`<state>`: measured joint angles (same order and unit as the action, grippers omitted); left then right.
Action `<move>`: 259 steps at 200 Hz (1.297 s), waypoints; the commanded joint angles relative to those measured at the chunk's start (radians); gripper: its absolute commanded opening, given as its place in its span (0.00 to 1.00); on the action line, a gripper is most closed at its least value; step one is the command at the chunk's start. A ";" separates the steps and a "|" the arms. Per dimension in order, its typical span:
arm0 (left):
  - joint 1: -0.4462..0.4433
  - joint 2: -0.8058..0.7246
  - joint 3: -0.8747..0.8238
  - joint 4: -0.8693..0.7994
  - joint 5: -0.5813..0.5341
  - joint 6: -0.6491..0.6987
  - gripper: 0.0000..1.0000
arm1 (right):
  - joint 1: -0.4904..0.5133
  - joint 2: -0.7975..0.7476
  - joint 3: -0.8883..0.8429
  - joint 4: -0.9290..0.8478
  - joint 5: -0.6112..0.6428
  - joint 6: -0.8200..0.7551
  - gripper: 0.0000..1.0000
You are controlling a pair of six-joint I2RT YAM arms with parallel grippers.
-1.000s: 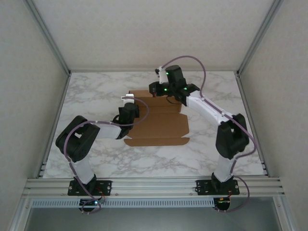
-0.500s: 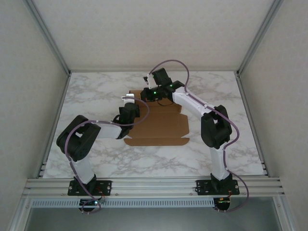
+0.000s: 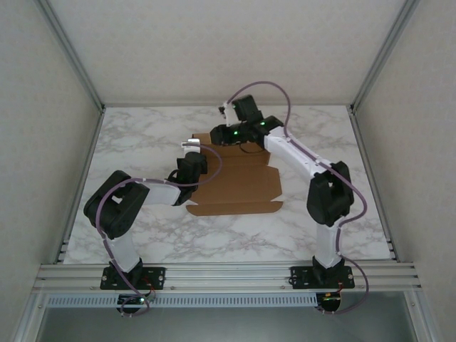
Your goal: Fold the paper box
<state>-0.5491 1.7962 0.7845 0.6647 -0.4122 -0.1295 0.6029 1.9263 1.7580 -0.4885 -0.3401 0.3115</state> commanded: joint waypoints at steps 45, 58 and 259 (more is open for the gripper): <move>-0.008 0.014 -0.013 -0.175 0.069 0.018 0.30 | -0.133 -0.125 -0.062 -0.090 0.114 -0.061 0.37; -0.007 -0.010 -0.014 -0.180 0.067 -0.001 0.38 | -0.140 -0.120 -0.067 -0.092 0.130 -0.059 0.37; -0.011 -0.729 0.031 -0.689 0.157 -0.253 0.42 | -0.248 0.015 -0.010 -0.197 0.118 -0.027 0.33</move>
<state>-0.5549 1.1095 0.7544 0.0818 -0.2798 -0.3969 0.3717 1.8881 1.7031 -0.6487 -0.2127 0.2768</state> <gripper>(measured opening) 0.425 0.333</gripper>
